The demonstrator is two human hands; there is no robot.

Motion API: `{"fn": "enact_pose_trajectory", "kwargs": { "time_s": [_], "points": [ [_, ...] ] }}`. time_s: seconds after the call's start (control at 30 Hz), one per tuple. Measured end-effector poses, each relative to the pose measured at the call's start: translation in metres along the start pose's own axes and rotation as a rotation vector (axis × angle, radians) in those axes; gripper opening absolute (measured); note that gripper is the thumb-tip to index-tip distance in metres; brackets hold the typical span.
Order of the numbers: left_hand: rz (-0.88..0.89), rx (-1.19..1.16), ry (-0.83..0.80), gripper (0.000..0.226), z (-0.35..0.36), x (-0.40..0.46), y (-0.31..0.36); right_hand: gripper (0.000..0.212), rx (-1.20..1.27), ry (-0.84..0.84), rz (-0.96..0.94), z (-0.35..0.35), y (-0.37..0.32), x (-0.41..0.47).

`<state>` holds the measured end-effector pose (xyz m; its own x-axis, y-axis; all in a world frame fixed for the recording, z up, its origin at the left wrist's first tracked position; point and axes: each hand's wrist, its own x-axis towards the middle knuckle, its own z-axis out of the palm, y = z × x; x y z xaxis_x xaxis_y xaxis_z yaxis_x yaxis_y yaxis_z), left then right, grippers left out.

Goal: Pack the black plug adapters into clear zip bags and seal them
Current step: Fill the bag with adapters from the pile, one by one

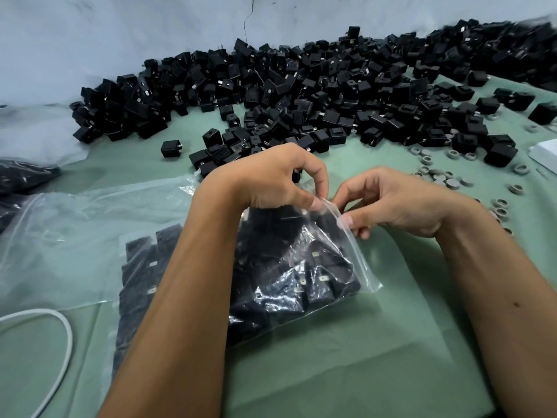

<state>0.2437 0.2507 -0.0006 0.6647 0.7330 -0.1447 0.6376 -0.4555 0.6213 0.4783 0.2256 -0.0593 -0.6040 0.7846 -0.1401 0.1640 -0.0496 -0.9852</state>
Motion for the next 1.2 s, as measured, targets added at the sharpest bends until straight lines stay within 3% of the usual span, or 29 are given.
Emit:
{"fn": "enact_pose_trajectory", "kwargs": {
  "time_s": [0.13,0.33,0.7,0.87,0.93,1.07,1.2],
  "points": [
    [0.056,-0.039,0.067,0.009,-0.002,0.002,-0.001,0.028,0.0,-0.076,-0.034,0.002,-0.003,-0.002],
    [0.083,-0.029,0.091,0.009,-0.004,0.003,-0.001,0.017,-0.099,0.017,-0.126,0.015,-0.006,0.005],
    [0.087,-0.017,0.097,0.009,-0.002,0.004,0.0,0.007,-0.097,-0.091,-0.078,0.018,-0.006,0.005],
    [0.027,-0.008,0.099,0.01,-0.002,0.005,-0.003,0.027,-0.015,0.028,-0.004,0.003,-0.001,0.003],
    [-0.026,0.029,0.118,0.02,-0.002,0.007,-0.008,0.037,0.085,0.089,0.018,0.001,0.001,0.006],
    [-0.104,0.049,0.036,0.033,0.007,0.012,-0.012,0.051,0.036,0.017,0.068,0.001,0.002,0.007],
    [-0.124,0.048,-0.031,0.026,0.018,0.024,-0.002,0.027,-0.09,-0.095,0.105,0.006,0.0,0.005]
  ]
}}
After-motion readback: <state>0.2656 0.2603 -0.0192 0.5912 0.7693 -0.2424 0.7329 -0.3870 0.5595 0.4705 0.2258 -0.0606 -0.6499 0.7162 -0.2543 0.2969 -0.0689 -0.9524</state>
